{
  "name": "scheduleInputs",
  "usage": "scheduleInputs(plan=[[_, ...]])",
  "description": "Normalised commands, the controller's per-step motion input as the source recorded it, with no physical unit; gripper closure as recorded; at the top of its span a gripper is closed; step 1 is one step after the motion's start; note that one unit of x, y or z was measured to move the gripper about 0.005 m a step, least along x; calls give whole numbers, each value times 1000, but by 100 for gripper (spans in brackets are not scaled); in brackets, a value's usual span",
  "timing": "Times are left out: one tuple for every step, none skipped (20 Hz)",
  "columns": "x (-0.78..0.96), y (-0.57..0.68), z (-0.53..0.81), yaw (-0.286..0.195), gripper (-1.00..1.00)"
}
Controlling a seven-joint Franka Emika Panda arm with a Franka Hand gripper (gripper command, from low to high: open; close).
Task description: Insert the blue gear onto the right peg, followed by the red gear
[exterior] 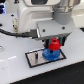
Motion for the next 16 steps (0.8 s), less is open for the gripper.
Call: scheduleInputs(plan=[[220, -137, -168, 0, 100], [198, -130, -134, 0, 100], [214, -136, -212, 0, 100], [210, -141, -231, 0, 100], [206, -139, -229, 0, 100], [224, -142, -241, 0, 100], [237, -129, -239, 0, 100], [228, -137, -289, 0, 100], [226, -155, -304, 0, 100], [240, -136, -279, 0, 100], [198, -104, -258, 0, 100], [146, -12, -99, 0, 100], [138, -36, -127, 0, 100], [95, -8, -59, 0, 100], [70, 2, -62, 0, 100], [-7, 67, 227, 0, -100]])
